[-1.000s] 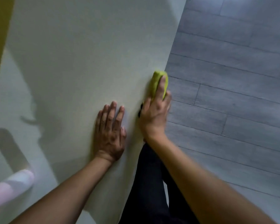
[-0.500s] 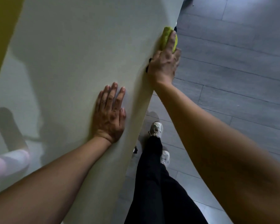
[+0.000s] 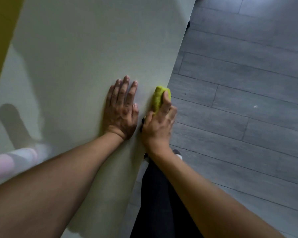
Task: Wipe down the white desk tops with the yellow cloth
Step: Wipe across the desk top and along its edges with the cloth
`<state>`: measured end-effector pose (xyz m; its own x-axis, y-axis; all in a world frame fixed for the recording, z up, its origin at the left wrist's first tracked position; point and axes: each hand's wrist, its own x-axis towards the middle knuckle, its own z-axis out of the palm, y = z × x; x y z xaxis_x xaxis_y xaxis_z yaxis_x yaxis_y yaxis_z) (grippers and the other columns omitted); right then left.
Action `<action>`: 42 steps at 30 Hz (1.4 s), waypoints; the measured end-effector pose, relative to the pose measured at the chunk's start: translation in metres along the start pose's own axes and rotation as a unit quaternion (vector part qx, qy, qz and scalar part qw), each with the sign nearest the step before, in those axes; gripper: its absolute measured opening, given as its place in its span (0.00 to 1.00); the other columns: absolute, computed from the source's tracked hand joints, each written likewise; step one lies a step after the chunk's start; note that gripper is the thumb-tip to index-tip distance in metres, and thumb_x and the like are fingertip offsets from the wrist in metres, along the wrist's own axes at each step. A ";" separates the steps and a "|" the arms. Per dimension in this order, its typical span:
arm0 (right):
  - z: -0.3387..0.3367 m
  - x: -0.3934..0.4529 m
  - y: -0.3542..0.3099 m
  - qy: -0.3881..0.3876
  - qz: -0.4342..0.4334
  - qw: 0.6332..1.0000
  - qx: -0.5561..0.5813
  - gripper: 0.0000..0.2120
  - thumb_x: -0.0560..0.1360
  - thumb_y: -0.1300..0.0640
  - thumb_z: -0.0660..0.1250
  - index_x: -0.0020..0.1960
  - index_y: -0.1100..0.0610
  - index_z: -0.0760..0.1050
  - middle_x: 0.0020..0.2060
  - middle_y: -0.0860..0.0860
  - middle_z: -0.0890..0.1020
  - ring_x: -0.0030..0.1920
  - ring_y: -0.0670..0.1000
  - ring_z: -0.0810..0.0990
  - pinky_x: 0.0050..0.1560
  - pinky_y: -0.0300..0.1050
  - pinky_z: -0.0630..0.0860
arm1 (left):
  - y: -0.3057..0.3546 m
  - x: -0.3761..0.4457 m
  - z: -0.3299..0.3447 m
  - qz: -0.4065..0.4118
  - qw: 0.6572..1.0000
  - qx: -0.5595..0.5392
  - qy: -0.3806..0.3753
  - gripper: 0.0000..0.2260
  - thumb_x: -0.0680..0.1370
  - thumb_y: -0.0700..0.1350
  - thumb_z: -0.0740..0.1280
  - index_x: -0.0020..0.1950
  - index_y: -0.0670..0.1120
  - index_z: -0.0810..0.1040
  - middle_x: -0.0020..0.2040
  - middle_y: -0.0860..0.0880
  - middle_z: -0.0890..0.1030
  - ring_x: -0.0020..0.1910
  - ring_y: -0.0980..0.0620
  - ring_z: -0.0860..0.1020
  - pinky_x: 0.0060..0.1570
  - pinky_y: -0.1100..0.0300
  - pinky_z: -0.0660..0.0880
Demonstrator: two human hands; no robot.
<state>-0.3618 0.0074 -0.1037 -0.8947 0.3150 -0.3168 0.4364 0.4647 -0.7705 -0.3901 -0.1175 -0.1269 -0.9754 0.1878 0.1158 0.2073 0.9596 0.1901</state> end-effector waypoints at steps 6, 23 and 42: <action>-0.005 0.127 -0.041 0.051 0.026 0.998 0.014 0.29 0.81 0.57 0.56 0.80 0.45 0.55 0.63 0.58 0.67 0.65 0.63 0.68 0.61 0.61 0.71 | 0.001 0.000 -0.001 0.000 1.000 -0.003 0.009 0.28 0.82 0.48 0.55 0.82 0.43 0.65 0.82 0.40 0.63 0.82 0.39 0.61 0.81 0.43 0.56; 0.004 -0.046 0.014 -0.017 -0.013 1.000 -0.005 0.35 0.77 0.59 0.59 0.79 0.45 0.48 0.64 0.60 0.67 0.61 0.63 0.70 0.58 0.60 0.74 | 0.003 0.001 -0.002 -0.001 1.000 -0.011 0.022 0.28 0.81 0.47 0.55 0.81 0.43 0.67 0.81 0.39 0.65 0.80 0.37 0.64 0.81 0.43 0.56; 0.023 -0.118 0.033 0.016 -0.016 1.000 -0.018 0.34 0.77 0.56 0.56 0.82 0.49 0.52 0.63 0.59 0.67 0.61 0.62 0.69 0.57 0.60 0.72 | -0.011 -0.024 -0.019 0.018 0.995 -0.076 -0.057 0.30 0.80 0.48 0.57 0.82 0.41 0.64 0.82 0.35 0.62 0.81 0.34 0.60 0.81 0.45 0.52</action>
<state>-0.2444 -0.0334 -0.1042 -0.9049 0.3249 -0.2748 0.4116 0.5040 -0.7594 -0.3675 -0.1366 -0.1136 -0.9675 0.2525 0.0159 0.2433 0.9109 0.3332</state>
